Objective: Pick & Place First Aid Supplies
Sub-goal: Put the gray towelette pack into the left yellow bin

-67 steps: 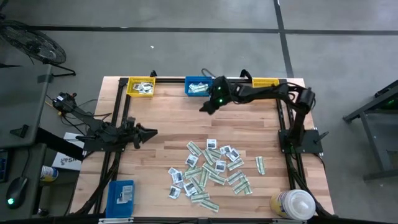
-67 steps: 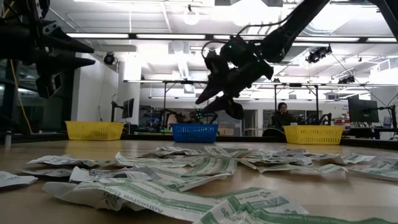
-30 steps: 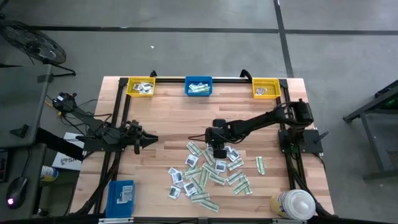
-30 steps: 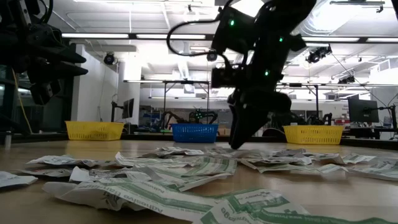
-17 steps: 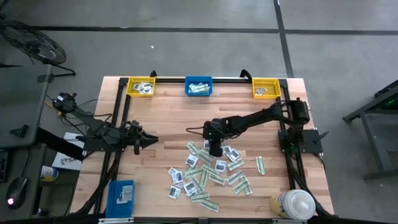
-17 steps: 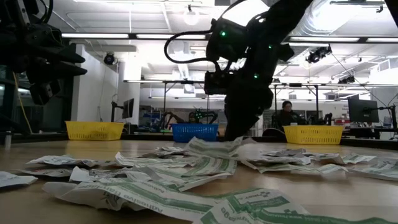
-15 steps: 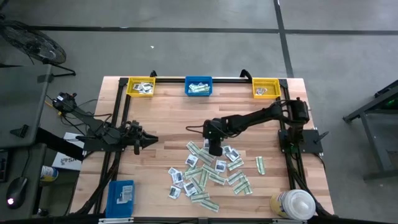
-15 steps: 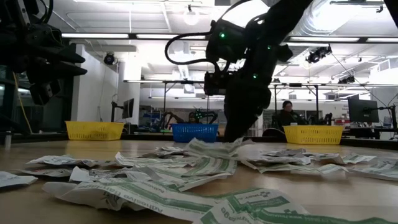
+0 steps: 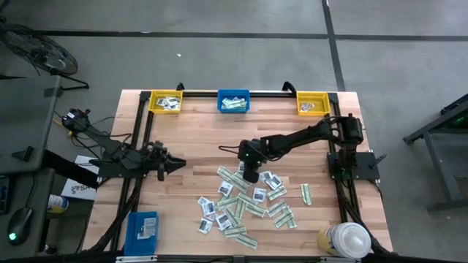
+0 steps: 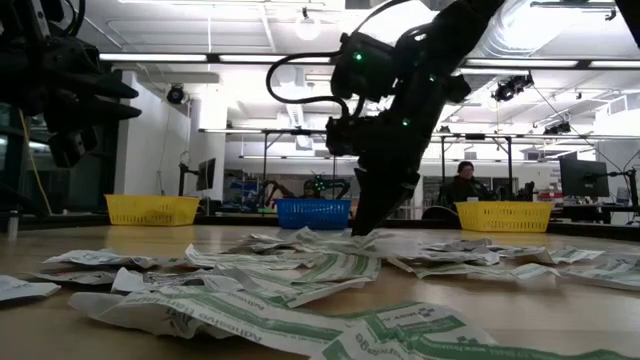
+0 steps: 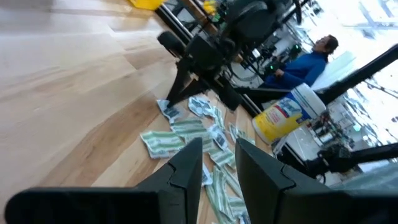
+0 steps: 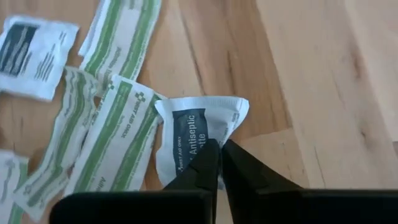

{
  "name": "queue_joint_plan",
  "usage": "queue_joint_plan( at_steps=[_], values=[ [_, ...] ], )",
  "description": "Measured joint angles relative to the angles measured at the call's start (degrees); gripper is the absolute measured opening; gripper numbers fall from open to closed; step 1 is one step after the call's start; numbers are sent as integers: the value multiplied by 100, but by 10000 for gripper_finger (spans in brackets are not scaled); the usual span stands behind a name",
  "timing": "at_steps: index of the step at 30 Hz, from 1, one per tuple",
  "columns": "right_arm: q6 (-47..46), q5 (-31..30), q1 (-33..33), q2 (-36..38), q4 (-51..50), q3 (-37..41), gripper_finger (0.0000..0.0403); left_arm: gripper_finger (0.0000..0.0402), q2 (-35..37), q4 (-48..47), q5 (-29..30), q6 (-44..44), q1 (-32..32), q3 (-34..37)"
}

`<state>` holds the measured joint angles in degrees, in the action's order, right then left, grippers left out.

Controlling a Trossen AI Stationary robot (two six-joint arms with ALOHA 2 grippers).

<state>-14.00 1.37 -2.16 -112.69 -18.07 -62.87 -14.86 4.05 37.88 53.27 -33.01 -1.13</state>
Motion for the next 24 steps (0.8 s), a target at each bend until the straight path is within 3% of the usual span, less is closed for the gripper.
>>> queue_joint_plan(
  at_steps=[9, 18, 24],
  values=[
    [-260, -1115, -227, 211, 718, 40, 3, 96, 1, 82, 500, -534, 2, -265],
    [-354, -1505, -353, 244, 1315, 21, 2, 96, -7, 459, 1102, -1006, 2, -284],
    [106, -1625, -344, 250, 1867, 15, 1, 96, -83, 916, 1462, -1573, 4, -294]
  ],
)
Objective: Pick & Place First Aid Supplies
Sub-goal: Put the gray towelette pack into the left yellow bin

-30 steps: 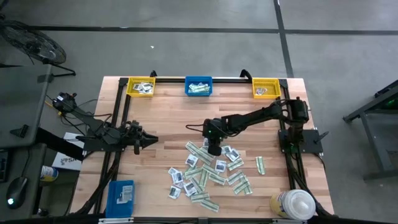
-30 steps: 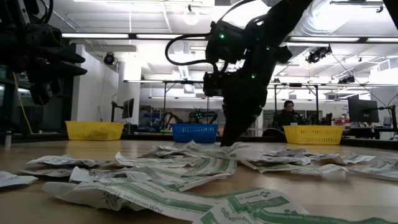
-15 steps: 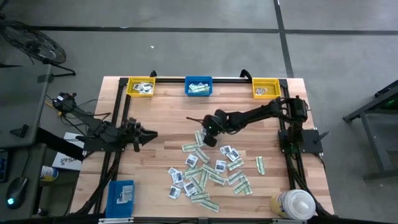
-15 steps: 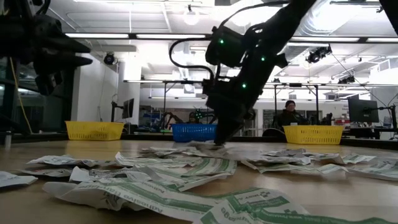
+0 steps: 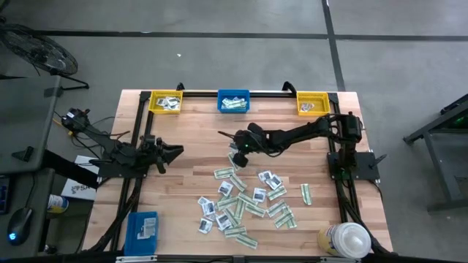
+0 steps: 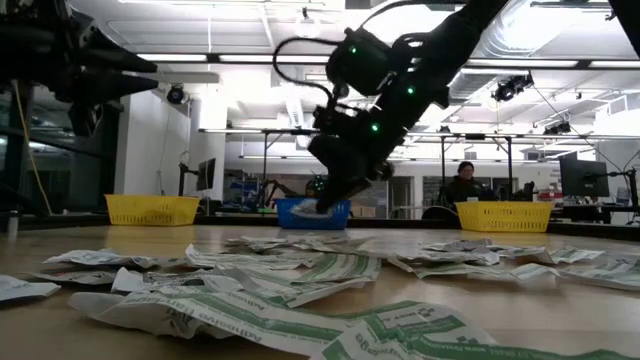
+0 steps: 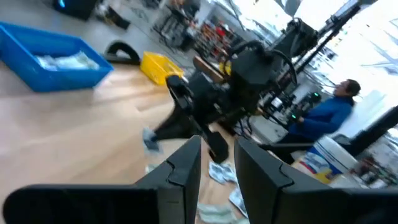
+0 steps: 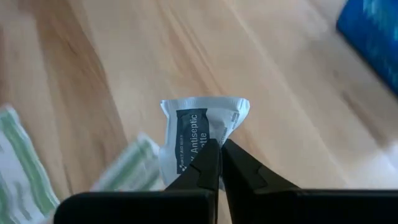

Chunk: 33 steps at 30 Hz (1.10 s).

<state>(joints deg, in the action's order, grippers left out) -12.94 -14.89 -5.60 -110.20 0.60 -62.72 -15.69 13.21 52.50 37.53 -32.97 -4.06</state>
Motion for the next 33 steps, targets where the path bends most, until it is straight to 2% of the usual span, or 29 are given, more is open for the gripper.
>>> queue_joint_plan(
  at_steps=[8, 14, 17, 20, 27, 33],
  values=[
    [705, -6, -4, 208, 1009, -11, 1, 100, -277, 204, 684, -175, 0, -6],
    [1324, 46, -40, 434, 1599, -11, 1, 149, -652, 853, 871, -568, 212, -8],
    [1488, 117, -87, 560, 1818, -11, 0, 180, -865, 1204, 633, -626, 604, -10],
    [1681, 121, -159, 684, 2065, -13, 0, 197, -1115, 1489, 60, -624, 1130, -19],
    [1964, 198, -333, 772, 1995, -542, 0, 202, -2115, 1537, -1243, -994, 2501, -682],
    [2228, 11, -501, 772, 1341, -1197, 0, 202, -3247, 1537, -1588, -1554, 3395, -1535]
  ],
)
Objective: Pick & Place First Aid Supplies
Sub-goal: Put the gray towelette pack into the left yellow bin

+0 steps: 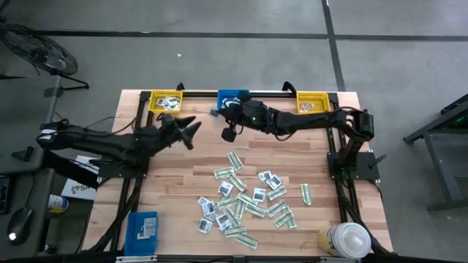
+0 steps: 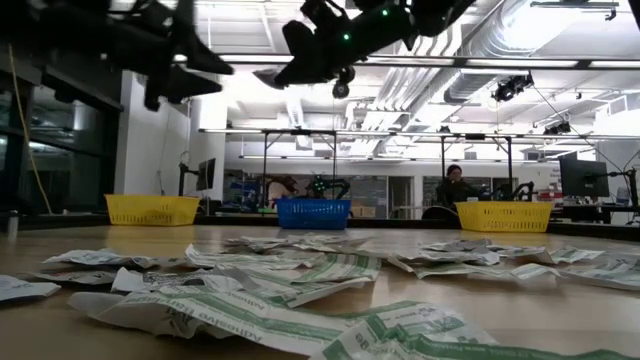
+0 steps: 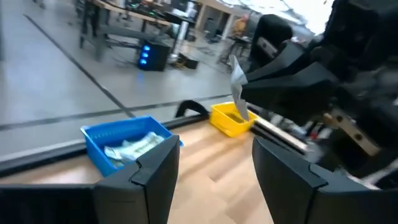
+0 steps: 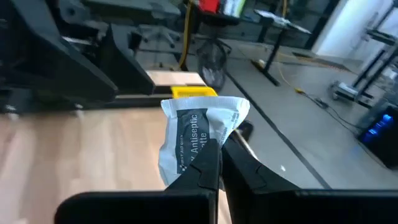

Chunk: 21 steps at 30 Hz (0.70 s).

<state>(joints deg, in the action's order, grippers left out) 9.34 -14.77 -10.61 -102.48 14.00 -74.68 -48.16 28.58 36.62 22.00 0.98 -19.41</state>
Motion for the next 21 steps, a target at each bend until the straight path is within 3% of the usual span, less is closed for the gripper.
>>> queue_joint_plan(
  at_steps=[5, 11, 21],
  values=[
    [182, 50, -160, 0, -530, -237, 0, 202, -812, -3, -53, -247, 368, -615],
    [737, 331, -137, 0, -708, -266, 0, 202, -1645, -16, -692, -265, 671, -1198],
    [1195, 393, -72, 0, -1061, -266, 0, 201, -2218, -44, -509, -169, 687, -1623]
  ],
)
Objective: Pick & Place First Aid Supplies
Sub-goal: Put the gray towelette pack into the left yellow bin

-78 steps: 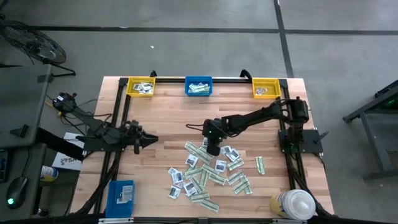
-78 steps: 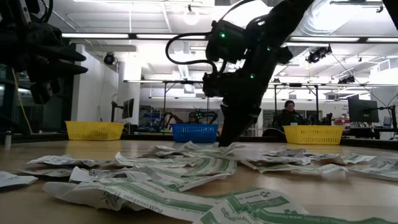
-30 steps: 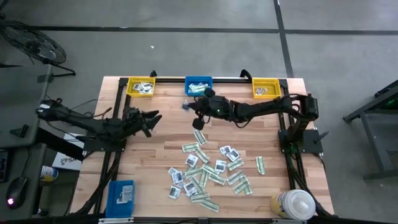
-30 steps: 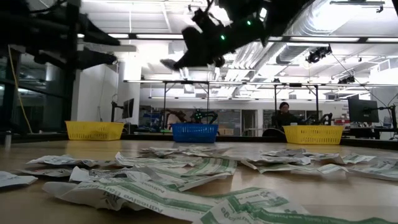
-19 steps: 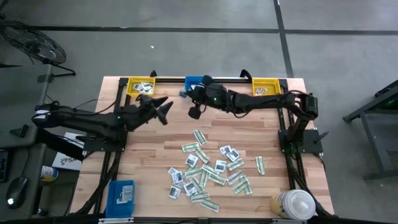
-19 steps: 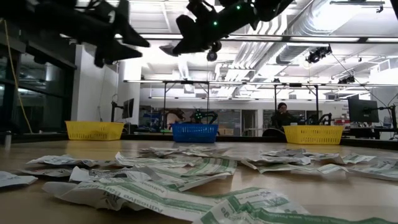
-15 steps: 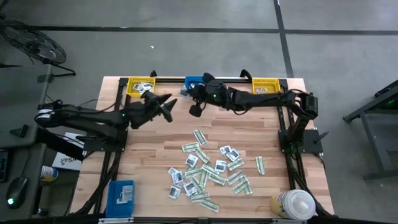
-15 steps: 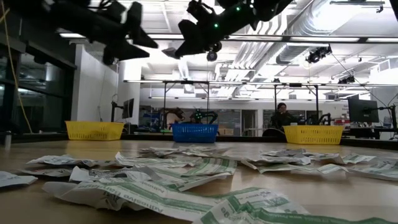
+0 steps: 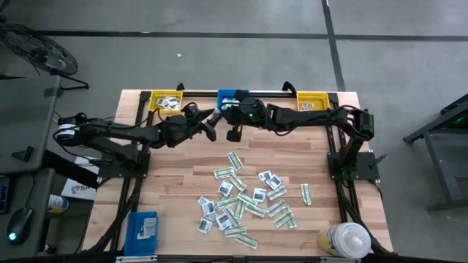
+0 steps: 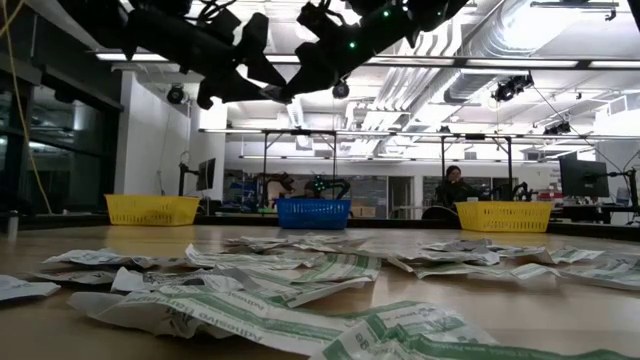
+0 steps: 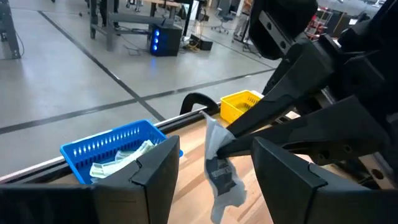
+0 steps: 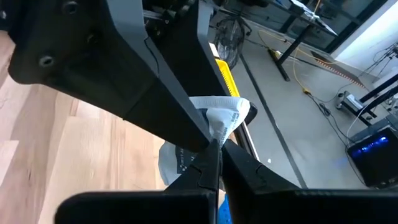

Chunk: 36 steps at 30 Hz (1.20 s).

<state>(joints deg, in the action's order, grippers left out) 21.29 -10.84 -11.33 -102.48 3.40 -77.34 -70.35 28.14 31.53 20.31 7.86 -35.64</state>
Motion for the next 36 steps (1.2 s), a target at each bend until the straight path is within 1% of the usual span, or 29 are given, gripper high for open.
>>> queue_joint_plan(
  at_steps=[2, 5, 11, 16, 17, 22, 27, 32, 34, 36],
  values=[
    [4, 3, 0, 6, -19, 0, 0, 193, 0, -7, -15, 117, 2, 0],
    [66, 12, 2, 46, -81, 0, 0, 168, -2, 2, -140, 251, 1, -2],
    [84, -19, -57, 155, -209, 0, 0, 87, -2, -118, -378, 435, 2, -2],
    [84, -106, -111, 233, -292, 0, 0, 17, -2, -149, -413, 464, 2, -2],
    [81, -79, -123, 253, -342, 0, 0, 9, -2, -155, -424, 468, 4, -2],
    [74, 33, -140, 273, -399, 0, 9, 5, -6, -147, -442, 503, 4, -2],
    [-72, -17, -140, 273, -413, 0, 33, 2, -7, -133, -439, 503, 4, -2],
    [-233, -1, -198, 451, -500, 2, 82, 2, -7, -168, -355, 503, 4, -2],
    [-474, 88, -287, 594, -539, 2, 107, 1, -6, -310, -176, 504, 4, -2],
    [-686, 151, -403, 740, -697, 2, 132, 1, 53, -608, 123, 575, 6, -2]
  ],
)
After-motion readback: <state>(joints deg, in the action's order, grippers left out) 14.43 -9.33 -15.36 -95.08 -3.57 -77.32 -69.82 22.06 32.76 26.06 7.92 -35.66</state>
